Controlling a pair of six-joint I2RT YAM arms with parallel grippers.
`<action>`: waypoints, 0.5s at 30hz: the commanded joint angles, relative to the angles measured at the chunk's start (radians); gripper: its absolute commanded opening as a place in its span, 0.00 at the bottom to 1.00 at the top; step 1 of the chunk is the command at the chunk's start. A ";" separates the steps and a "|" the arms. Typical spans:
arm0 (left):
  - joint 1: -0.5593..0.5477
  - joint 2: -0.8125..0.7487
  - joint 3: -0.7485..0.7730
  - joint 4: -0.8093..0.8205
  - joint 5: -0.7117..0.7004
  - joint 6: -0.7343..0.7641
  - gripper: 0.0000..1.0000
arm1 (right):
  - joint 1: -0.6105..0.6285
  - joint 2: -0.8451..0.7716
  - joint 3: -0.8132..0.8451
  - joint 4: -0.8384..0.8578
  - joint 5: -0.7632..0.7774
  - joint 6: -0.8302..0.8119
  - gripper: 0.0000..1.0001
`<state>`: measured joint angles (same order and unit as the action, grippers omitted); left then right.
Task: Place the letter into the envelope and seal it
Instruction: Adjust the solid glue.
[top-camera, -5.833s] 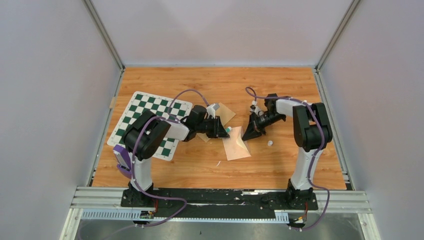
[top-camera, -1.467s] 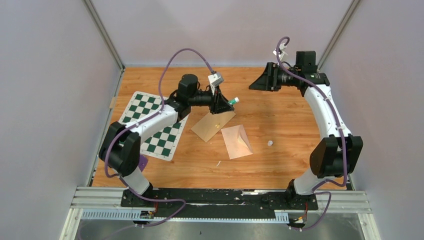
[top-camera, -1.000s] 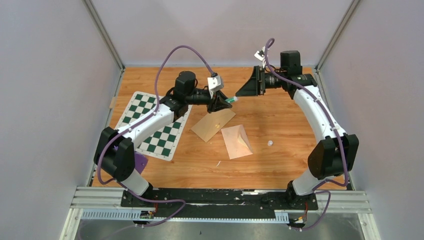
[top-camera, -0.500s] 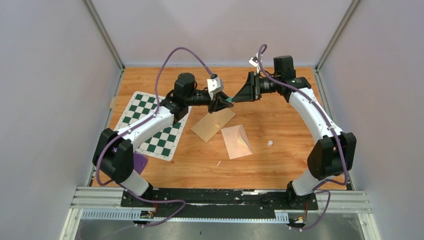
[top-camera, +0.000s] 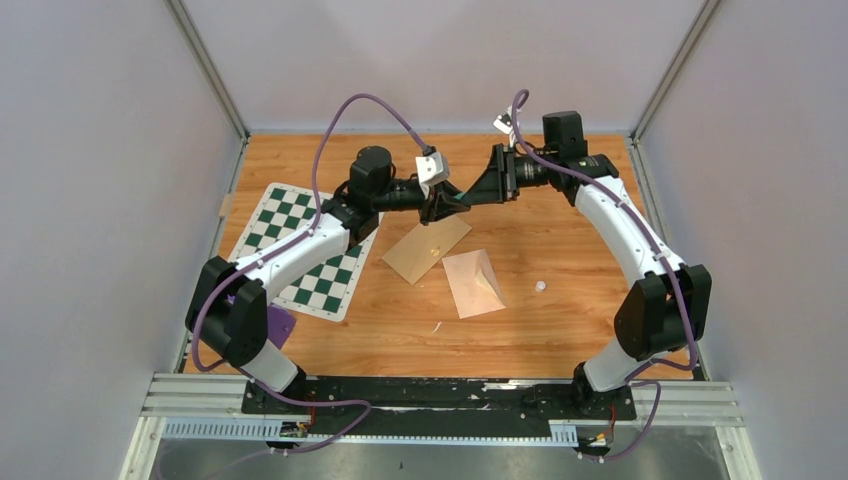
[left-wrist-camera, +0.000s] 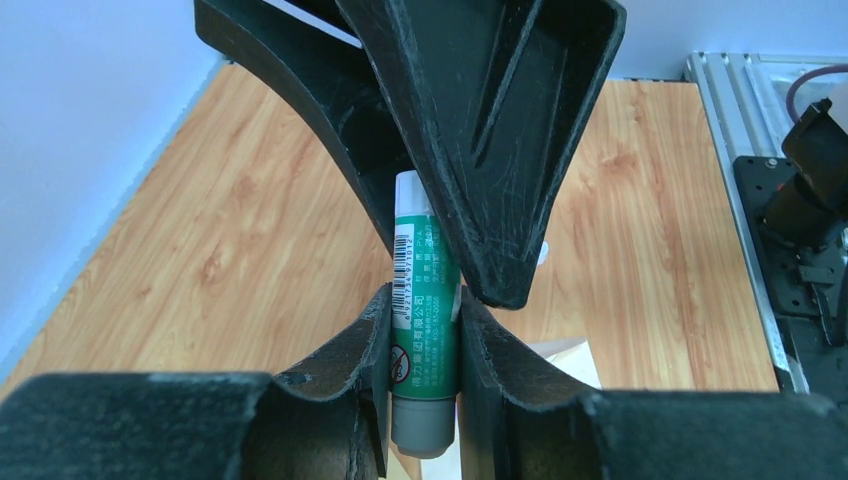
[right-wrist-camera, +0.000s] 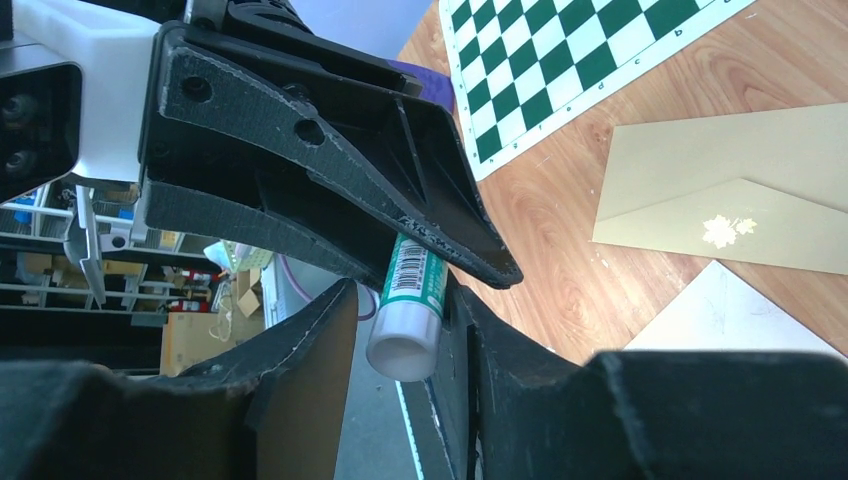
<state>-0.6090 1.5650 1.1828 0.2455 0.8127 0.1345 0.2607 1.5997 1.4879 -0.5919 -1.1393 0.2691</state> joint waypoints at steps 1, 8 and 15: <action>-0.009 -0.021 0.005 0.081 -0.016 -0.036 0.00 | 0.007 -0.027 0.025 0.050 0.025 0.022 0.40; -0.009 -0.009 0.014 0.080 -0.006 -0.043 0.00 | 0.007 -0.025 0.035 0.067 0.072 0.038 0.39; -0.011 0.000 0.017 0.054 -0.013 -0.033 0.00 | 0.001 -0.019 0.069 0.072 0.081 0.058 0.42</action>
<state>-0.6090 1.5654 1.1824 0.2733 0.7918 0.1070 0.2611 1.5997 1.4971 -0.5678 -1.0740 0.3107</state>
